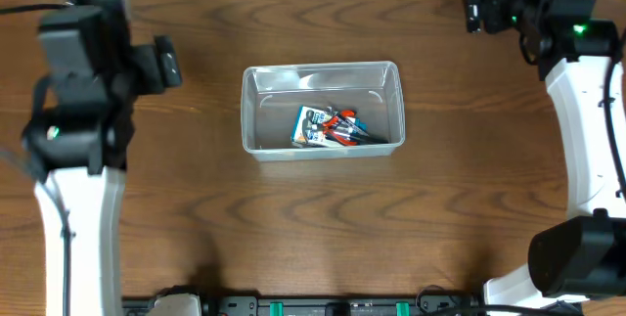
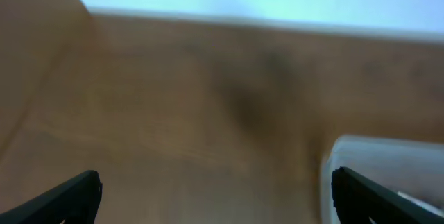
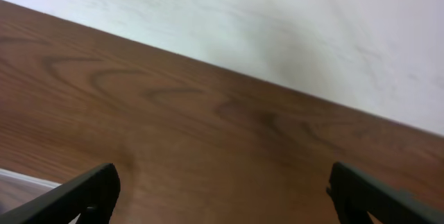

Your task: Pack container

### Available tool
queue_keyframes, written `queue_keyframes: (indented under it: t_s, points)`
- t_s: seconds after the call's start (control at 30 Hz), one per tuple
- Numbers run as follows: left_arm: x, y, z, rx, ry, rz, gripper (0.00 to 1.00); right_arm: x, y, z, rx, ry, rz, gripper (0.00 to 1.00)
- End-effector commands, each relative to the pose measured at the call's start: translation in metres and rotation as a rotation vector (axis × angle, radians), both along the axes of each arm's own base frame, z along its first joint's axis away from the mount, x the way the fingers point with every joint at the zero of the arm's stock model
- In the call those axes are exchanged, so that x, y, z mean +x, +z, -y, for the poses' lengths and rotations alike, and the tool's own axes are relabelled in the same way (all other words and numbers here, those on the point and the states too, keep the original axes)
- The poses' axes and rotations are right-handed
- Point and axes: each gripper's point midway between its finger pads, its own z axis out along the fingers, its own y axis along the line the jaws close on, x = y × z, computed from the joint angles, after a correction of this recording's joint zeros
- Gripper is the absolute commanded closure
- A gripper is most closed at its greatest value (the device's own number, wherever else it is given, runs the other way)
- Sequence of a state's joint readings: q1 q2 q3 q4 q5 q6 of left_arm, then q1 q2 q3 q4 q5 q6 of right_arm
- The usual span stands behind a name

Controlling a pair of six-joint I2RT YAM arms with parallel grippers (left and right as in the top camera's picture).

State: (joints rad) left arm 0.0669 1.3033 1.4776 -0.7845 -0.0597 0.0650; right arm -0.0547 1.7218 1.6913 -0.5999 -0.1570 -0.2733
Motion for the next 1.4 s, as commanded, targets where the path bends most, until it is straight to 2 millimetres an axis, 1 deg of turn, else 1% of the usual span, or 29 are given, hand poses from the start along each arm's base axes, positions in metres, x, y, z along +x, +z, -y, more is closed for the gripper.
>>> queue_keyframes:
  t_s: [0.0, 0.07, 0.1, 0.17, 0.23, 0.3, 0.37, 0.5, 0.57, 0.63, 0.73, 0.83, 0.97, 1.07, 1.37]
  points:
    - [-0.008, 0.000, 0.011, 0.024, -0.061, -0.021, 0.02, -0.007, -0.003, 0.015, -0.001, -0.036, -0.023, 0.01]
    - [-0.014, 0.009, 0.020, 0.025, -0.084, 0.006, 0.02, -0.013, 0.000, 0.022, -0.028, -0.072, -0.023, 0.01]
    - [-0.020, 0.016, 0.024, 0.031, -0.100, 0.028, 0.02, -0.020, 0.002, 0.023, -0.043, -0.070, -0.019, 0.01]
    - [-0.031, 0.025, 0.029, 0.037, -0.118, 0.059, 0.02, -0.032, 0.004, 0.021, -0.050, -0.064, -0.011, 0.01]
    - [-0.046, 0.031, 0.034, 0.038, -0.132, 0.104, 0.02, -0.048, 0.006, 0.019, -0.051, -0.063, 0.018, 0.01]
    - [-0.063, 0.031, 0.038, 0.051, -0.154, 0.154, 0.02, -0.068, 0.009, 0.016, -0.060, -0.059, 0.074, 0.01]
    - [-0.081, 0.029, 0.037, 0.076, -0.147, 0.201, 0.02, -0.088, 0.011, 0.011, -0.081, -0.041, 0.127, 0.01]
    - [-0.121, 0.021, 0.036, 0.105, -0.155, 0.312, 0.02, -0.140, 0.005, -0.006, -0.086, -0.004, 0.210, 0.01]
    - [-0.139, 0.012, 0.035, 0.106, -0.153, 0.346, 0.02, -0.164, -0.006, -0.015, -0.084, 0.020, 0.212, 0.01]
    - [-0.153, 0.003, 0.034, 0.105, -0.152, 0.374, 0.02, -0.186, -0.021, -0.020, -0.082, 0.036, 0.199, 0.01]
    - [-0.170, -0.016, 0.032, 0.106, -0.150, 0.399, 0.02, -0.215, -0.043, -0.022, -0.067, 0.034, 0.184, 0.01]
    - [-0.179, -0.033, 0.032, 0.106, -0.149, 0.406, 0.02, -0.238, -0.062, -0.018, -0.076, 0.015, 0.165, 0.01]
    - [-0.188, -0.052, 0.031, 0.106, -0.150, 0.389, 0.02, -0.259, -0.081, -0.013, -0.090, -0.002, 0.141, 0.01]
    - [-0.191, -0.059, 0.031, 0.105, -0.153, 0.362, 0.02, -0.269, -0.092, -0.013, -0.090, 0.002, 0.091, 0.01]
    - [-0.196, -0.071, 0.030, 0.105, -0.155, 0.308, 0.02, -0.293, -0.126, -0.013, -0.092, 0.010, -0.078, 0.01]
